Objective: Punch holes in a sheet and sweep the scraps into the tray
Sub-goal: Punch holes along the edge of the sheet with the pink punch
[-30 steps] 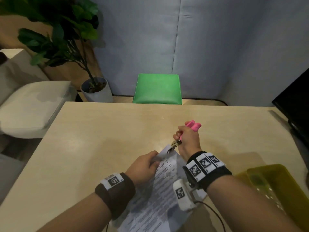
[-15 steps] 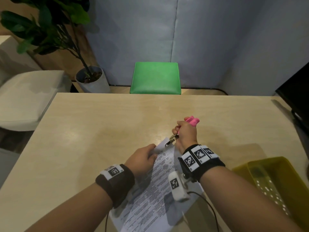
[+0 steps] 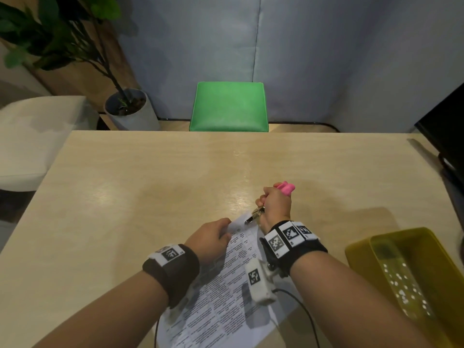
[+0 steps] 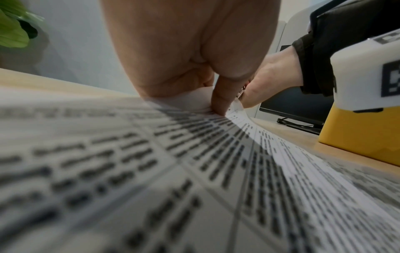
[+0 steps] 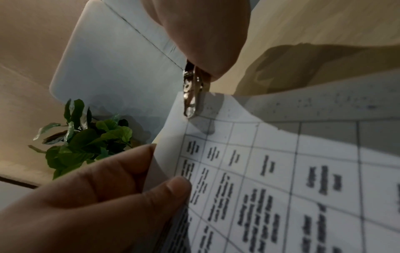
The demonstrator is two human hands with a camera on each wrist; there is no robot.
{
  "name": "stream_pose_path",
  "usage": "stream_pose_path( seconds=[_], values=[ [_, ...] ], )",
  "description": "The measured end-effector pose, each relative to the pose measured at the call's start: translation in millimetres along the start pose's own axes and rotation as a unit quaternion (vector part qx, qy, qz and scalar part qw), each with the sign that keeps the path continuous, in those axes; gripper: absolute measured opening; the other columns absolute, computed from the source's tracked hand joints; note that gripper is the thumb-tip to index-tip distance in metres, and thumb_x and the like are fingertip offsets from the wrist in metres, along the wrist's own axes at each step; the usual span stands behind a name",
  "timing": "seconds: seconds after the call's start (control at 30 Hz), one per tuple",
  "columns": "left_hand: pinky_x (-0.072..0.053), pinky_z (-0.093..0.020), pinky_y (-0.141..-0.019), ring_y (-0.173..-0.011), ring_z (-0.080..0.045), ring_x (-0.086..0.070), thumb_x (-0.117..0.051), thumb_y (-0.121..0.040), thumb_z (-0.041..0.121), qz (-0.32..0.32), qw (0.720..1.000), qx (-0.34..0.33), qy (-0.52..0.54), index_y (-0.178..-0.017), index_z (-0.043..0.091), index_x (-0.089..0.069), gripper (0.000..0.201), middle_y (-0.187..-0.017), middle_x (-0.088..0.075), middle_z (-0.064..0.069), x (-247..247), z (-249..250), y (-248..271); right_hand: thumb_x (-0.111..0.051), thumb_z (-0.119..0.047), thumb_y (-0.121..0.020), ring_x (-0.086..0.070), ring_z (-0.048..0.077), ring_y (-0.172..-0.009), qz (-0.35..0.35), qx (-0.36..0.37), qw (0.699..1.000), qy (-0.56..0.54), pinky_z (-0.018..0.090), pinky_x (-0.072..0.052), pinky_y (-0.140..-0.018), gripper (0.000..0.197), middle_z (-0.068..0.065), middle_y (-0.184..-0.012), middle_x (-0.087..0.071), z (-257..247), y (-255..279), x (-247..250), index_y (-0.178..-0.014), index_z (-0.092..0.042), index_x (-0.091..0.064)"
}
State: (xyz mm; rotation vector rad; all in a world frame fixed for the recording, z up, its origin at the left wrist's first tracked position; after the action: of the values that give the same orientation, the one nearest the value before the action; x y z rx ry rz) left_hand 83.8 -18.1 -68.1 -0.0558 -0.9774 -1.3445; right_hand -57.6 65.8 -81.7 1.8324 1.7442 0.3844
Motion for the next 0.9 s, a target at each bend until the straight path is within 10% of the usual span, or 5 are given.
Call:
stream_pose_path(
  seconds=[0.37,0.53,0.73,0.9],
  values=[
    [-0.049,-0.043,-0.092,-0.106,-0.029,-0.059,-0.045,-0.097,0.022,0.025,0.999,-0.013,0.019,-0.120,0.011,-0.049,0.025,-0.119,-0.062,-0.016,9,2,-3,-0.050,0.011,-0.084,-0.040,0.013,-0.050,-0.066,0.025,0.998,-0.006,0.027,-0.036,-0.053,0.032,0.003,-0.067,-0.042,-21,0,10,-0.091,-0.018,-0.039],
    [-0.038,-0.027,-0.084,-0.110,-0.026,-0.055,-0.045,-0.098,0.020,0.079,0.995,-0.016,0.052,-0.132,0.010,-0.045,0.036,-0.128,-0.057,-0.013,26,9,0,-0.051,0.009,-0.086,-0.041,0.012,-0.052,-0.076,0.036,0.996,-0.008,0.026,-0.036,-0.053,0.029,0.002,-0.069,-0.043,-39,2,20,-0.094,-0.018,-0.040],
    [-0.038,-0.025,-0.068,-0.075,-0.009,-0.056,-0.049,-0.095,0.015,0.117,0.987,-0.063,0.088,-0.105,0.020,-0.053,0.012,-0.092,-0.062,0.005,38,5,2,-0.052,0.007,-0.088,-0.042,0.011,-0.053,-0.092,0.019,0.995,-0.020,0.025,-0.038,-0.052,0.028,0.002,-0.072,-0.045,-46,6,23,-0.098,-0.017,-0.042],
    [-0.042,-0.023,-0.066,-0.083,-0.009,-0.063,-0.048,-0.096,0.016,0.107,0.984,-0.078,0.122,-0.107,0.019,-0.056,0.014,-0.096,-0.068,0.002,39,2,4,-0.052,0.008,-0.088,-0.041,0.011,-0.054,-0.123,0.009,0.992,-0.027,0.025,-0.038,-0.052,0.027,0.002,-0.073,-0.046,-47,10,19,-0.093,-0.017,-0.042]
  ],
)
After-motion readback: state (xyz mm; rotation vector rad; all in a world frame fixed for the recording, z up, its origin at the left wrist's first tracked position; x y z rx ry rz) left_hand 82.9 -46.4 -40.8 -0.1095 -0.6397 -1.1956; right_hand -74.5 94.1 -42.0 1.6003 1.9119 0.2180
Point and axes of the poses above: each hand's wrist, its own y-axis away from the middle knuckle, its own x-axis out of the back of the hand, z = x × y, the point moved 1 cm from there along -y, towards the middle knuckle
